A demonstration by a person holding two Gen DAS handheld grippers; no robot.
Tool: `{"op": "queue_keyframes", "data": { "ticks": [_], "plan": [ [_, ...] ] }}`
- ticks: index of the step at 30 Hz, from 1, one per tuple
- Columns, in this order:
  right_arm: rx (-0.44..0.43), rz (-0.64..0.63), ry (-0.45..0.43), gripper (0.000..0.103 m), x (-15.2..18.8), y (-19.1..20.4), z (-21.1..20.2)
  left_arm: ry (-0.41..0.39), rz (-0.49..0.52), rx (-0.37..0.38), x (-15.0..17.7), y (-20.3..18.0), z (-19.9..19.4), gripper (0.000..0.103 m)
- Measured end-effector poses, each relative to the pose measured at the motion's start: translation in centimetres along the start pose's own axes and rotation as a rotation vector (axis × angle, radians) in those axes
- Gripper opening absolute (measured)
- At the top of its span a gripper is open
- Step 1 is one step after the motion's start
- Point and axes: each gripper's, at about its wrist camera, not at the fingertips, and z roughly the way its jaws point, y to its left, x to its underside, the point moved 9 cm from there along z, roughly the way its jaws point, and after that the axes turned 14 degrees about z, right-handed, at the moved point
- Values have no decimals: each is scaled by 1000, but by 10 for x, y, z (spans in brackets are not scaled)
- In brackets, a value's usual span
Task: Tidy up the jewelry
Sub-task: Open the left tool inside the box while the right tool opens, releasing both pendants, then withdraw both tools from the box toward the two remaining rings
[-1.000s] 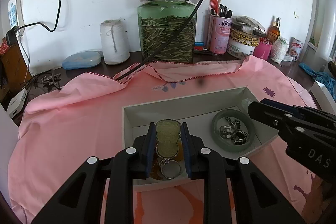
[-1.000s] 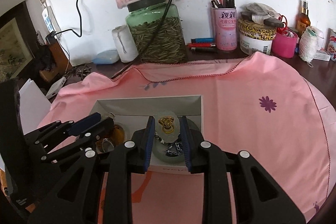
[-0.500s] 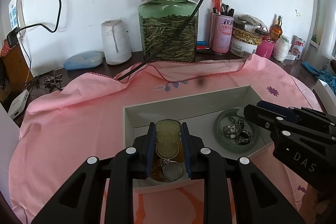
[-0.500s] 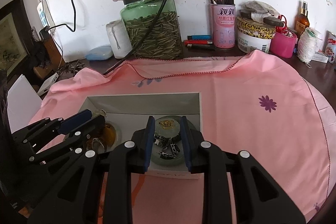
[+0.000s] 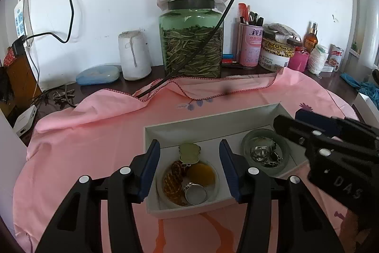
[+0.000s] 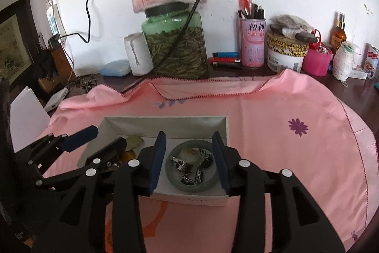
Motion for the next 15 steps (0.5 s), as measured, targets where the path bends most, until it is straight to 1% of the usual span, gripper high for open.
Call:
{"op": "queue_keyframes", "data": {
  "ticks": [2,4,6,8,9,10,12,13,15],
  "plan": [
    [1,-4,-18,43,-2,2,-7,-7,7,-9,-1,1,-5,53],
    [-2,-10,-40,51,-4,4,-17,-20,-3,-13,-2,4,-11,58],
    [-12,-10,-57,54,-7,6,-26,-32,-17,-15,-4,7,-19,60],
    [-37,-5,-73,62,-8,9,-36,-45,-44,-19,-6,13,-29,66],
    [-44,7,-82,69,-10,9,-40,-53,-62,-23,-6,17,-36,68],
    [-50,23,-83,74,-10,8,-44,-56,-70,-31,-6,20,-40,71],
    [-76,63,-60,78,-7,6,-51,-50,-80,-47,1,27,-53,74],
    [-92,77,-48,82,-5,5,-55,-47,-84,-46,4,29,-57,76],
    [-113,89,-36,85,2,4,-63,-31,-89,-37,19,33,-64,79]
  ]
}}
